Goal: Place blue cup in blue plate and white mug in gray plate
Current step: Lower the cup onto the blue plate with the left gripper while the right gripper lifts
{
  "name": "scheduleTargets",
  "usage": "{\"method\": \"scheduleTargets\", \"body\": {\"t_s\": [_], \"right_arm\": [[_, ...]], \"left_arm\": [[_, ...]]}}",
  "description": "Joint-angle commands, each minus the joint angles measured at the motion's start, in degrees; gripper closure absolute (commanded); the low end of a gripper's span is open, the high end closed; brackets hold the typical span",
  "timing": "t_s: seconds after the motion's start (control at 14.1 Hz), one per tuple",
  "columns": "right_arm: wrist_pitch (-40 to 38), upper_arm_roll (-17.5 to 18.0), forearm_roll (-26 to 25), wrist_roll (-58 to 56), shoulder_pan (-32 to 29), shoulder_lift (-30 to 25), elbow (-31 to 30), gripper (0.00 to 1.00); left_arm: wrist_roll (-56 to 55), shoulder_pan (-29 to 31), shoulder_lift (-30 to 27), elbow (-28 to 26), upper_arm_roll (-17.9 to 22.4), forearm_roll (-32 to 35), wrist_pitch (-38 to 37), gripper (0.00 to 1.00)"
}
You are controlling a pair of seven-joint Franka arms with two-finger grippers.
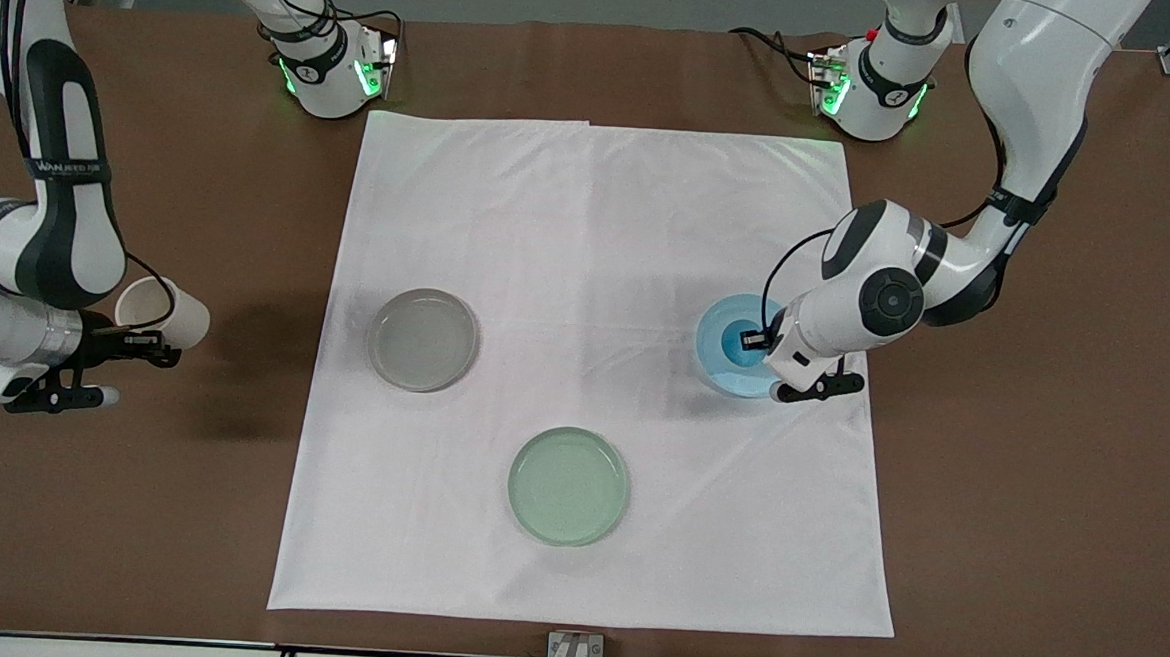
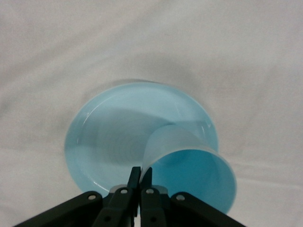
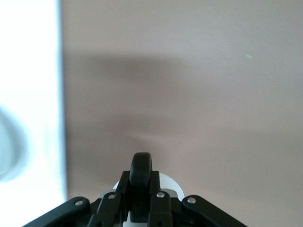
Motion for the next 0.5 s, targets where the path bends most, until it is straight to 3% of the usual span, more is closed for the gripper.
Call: {"method": "scheduleTargets", "body": {"t_s": [0.0, 0.07, 0.14, 0.28, 0.43], "right_arm": [[-2.25, -0.24, 0.41, 8.74, 7.21, -2.88, -1.70, 0.90], [-2.26, -0.24, 0.41, 11.99, 10.19, -2.97, -1.79, 0.90], [-2.09, -0.15, 0.50, 14.64, 12.48, -2.80, -1.79, 0.90], [-1.21, -0.24, 0.50, 20.00, 17.84, -2.36, -1.79, 0.90], [1.42, -0.15, 0.58, 23.35, 21.19, -0.96, -1.88, 0.90]], "left_arm": [[-1.16, 0.68, 0.90, -0.06, 0.25, 3.27, 0.61, 0.99], [-1.16, 1.11, 0.90, -0.06, 0.25, 3.28, 0.09, 0.89], [-1.25, 1.38, 0.81, -0.06, 0.34, 3.28, 0.00, 0.67], [-2.04, 3.04, -0.33, 1.08, 0.25, 3.28, -2.27, 0.02], [-1.78, 5.50, -3.66, 4.93, 0.16, 3.36, -8.58, 0.00]]}}
